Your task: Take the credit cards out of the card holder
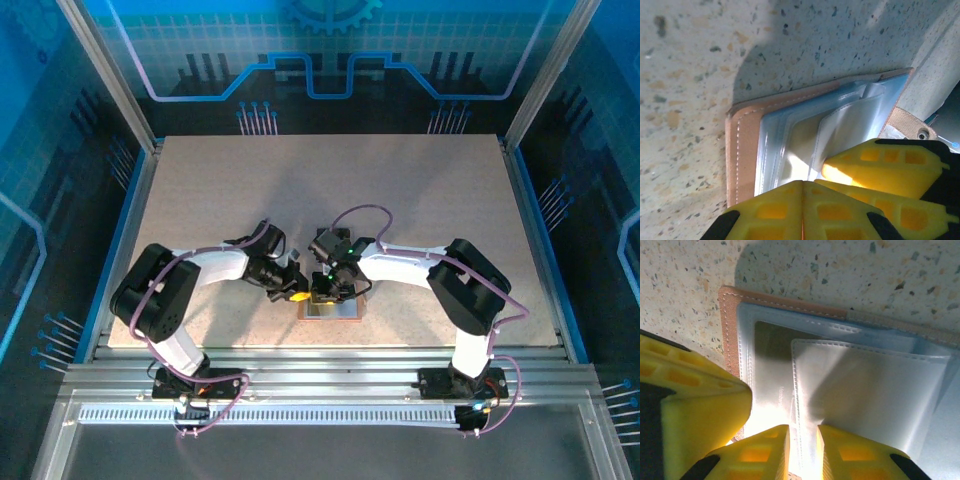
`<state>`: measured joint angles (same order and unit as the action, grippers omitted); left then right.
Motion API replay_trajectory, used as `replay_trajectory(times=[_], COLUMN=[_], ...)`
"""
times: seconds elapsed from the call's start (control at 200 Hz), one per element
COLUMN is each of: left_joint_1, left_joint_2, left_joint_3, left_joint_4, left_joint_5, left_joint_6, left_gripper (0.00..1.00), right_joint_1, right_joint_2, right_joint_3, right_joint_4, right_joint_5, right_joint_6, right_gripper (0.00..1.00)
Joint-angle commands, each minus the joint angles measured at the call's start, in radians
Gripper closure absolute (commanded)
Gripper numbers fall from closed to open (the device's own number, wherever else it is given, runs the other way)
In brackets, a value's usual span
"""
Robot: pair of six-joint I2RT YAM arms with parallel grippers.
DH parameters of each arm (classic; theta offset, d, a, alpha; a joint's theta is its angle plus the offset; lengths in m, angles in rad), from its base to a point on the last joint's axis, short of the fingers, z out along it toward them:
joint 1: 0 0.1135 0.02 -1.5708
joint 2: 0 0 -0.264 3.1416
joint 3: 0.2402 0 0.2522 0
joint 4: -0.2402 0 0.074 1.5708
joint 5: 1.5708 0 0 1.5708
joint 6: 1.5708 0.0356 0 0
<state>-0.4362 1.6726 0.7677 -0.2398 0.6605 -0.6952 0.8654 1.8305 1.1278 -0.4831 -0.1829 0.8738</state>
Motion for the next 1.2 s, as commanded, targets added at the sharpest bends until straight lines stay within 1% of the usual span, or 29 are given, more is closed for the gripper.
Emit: replay_trajectory(times=[0.0,0.22,0.505,0.67,0.8,1.081,1.191], left_joint_1=[-0.008,-0.008,-0.009,-0.008,-0.009,-0.008,-0.008], left_joint_2=[0.018,0.039,0.049,0.051,0.046,0.042,0.038], left_joint_3=[-0.012,-0.034,-0.047,-0.041,-0.040,-0.030,-0.024], left_joint_4=[0.033,0.041,0.022,0.019,0.017,0.004,-0.004], left_joint_5=[0.031,0.027,0.007,0.004,0.002,-0.001,-0.002], left_joint_6=[-0.030,-0.026,-0.004,-0.004,-0.001,0.000,0.003], left_gripper=[0.93,0.93,0.93,0.93,0.93,0.93,0.93], right_joint_1=[0.015,0.015,0.017,0.023,0.035,0.047,0.046], right_joint_2=[-0.022,-0.027,-0.033,-0.034,-0.032,-0.015,-0.015], right_joint_3=[0.004,0.015,0.054,0.082,0.104,0.118,0.119], right_joint_4=[-0.046,-0.064,-0.138,-0.198,-0.234,-0.262,-0.276], right_joint_5=[0.027,0.035,0.088,0.131,0.165,0.190,0.203], right_joint_6=[-0.003,-0.006,-0.023,-0.039,-0.053,-0.058,-0.066], right_gripper=[0.78,0.77,0.74,0.69,0.62,0.62,0.58])
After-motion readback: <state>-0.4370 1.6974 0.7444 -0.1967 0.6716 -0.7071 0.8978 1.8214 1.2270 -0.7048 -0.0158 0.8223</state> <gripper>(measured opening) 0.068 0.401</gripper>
